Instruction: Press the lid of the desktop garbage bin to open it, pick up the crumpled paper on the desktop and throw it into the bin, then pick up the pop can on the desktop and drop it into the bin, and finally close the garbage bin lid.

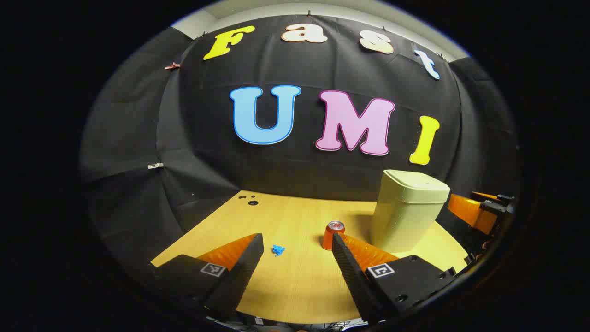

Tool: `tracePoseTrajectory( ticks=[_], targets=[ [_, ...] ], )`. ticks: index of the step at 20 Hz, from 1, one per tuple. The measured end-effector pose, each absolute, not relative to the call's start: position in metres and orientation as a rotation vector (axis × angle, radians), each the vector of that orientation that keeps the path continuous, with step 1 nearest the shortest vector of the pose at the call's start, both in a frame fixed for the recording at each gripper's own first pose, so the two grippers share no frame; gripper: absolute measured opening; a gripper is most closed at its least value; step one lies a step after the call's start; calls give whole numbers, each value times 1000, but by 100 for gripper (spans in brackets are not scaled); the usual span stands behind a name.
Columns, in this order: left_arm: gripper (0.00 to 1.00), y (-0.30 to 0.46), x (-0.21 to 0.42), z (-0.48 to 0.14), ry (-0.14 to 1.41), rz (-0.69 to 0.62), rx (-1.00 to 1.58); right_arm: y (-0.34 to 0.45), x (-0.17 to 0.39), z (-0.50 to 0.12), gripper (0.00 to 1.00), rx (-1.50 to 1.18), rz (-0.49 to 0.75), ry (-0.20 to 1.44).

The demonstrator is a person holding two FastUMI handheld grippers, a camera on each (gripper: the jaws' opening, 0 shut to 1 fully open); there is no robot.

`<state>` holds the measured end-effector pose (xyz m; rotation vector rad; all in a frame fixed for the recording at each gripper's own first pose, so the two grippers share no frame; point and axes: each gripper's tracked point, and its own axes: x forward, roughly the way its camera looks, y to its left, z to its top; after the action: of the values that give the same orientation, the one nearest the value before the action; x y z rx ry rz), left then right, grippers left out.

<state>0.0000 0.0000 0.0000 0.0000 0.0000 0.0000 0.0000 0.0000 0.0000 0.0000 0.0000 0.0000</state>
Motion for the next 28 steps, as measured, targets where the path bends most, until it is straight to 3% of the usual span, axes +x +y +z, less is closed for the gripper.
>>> tracePoseTrajectory(
  ticks=[11, 28],
  targets=[
    [96, -3, 23, 1, -11, 36, 10, -15, 15, -3, 98, -13, 12, 17],
    [95, -33, 35, -2, -5, -23, 18, -26, 26, -13, 98, -1, 32, 51]
  ],
)
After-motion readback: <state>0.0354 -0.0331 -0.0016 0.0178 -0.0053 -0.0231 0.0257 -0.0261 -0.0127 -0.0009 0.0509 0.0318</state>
